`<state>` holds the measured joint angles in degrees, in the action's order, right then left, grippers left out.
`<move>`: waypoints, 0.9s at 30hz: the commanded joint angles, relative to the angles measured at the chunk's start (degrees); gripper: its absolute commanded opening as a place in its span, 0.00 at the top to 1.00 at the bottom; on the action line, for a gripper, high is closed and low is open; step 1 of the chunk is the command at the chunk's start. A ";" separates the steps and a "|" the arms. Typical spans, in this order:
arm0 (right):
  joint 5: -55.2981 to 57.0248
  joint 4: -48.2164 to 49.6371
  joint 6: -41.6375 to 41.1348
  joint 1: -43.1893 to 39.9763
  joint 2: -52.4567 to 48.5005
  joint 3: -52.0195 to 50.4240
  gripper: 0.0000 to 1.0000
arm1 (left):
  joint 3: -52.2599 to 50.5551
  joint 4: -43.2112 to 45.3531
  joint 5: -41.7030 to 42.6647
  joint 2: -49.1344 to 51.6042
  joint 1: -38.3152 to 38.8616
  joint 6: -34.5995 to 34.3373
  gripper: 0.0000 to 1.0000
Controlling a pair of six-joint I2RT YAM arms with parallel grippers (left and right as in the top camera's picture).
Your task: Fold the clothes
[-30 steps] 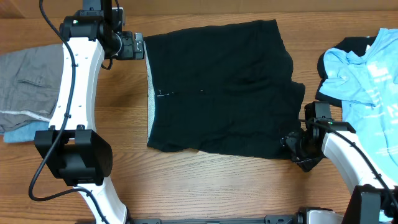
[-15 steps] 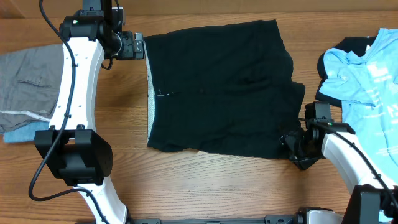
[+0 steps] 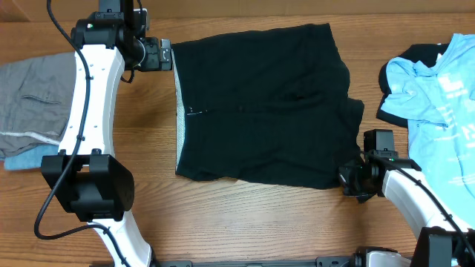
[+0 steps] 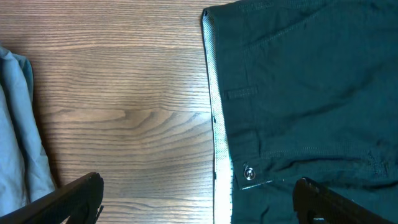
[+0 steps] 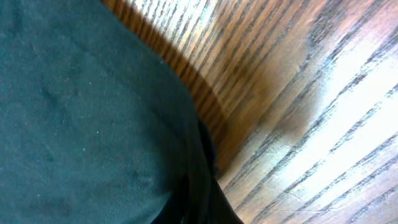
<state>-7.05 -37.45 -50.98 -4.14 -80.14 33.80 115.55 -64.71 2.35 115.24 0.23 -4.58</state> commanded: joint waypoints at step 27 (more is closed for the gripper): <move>-0.79 7.63 6.08 -0.11 -1.84 -1.90 0.96 | -17.92 -19.50 15.78 -0.20 0.68 -0.13 0.39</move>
<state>-8.75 -29.58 -46.44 -4.14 -80.97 32.95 106.83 -86.32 14.39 115.18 0.25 -5.41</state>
